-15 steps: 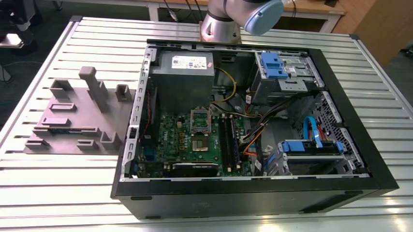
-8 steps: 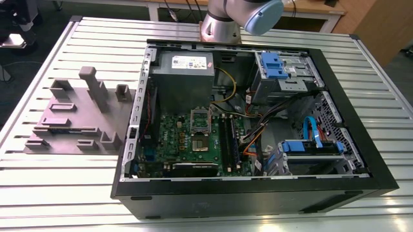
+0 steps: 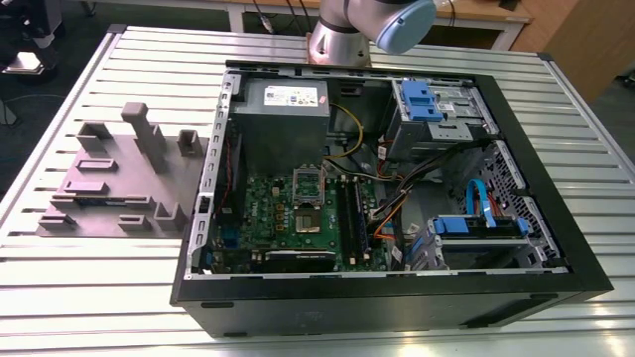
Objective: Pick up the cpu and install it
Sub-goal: 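Pick up the cpu and move it towards the insertion slot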
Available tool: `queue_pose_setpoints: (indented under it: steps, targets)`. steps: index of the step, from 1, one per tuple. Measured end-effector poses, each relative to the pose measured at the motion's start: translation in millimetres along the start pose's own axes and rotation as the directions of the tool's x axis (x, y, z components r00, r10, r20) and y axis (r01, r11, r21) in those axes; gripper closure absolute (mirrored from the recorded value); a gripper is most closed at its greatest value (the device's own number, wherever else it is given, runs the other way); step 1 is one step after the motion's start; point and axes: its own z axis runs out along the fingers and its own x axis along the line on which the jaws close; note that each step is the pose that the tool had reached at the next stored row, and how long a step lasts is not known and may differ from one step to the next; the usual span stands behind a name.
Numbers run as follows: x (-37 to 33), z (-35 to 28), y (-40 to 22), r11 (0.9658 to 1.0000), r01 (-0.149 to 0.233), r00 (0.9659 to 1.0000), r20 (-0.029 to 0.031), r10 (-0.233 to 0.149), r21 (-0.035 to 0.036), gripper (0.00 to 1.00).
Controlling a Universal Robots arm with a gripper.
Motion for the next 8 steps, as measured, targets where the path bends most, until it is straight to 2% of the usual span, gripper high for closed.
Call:
queue_pose_setpoints:
  steps: [8]
  targets:
    - [-2.7, 0.0, 0.1, 1.0, 0.0, 1.0, 0.0, 0.0, -0.0001, 0.53]
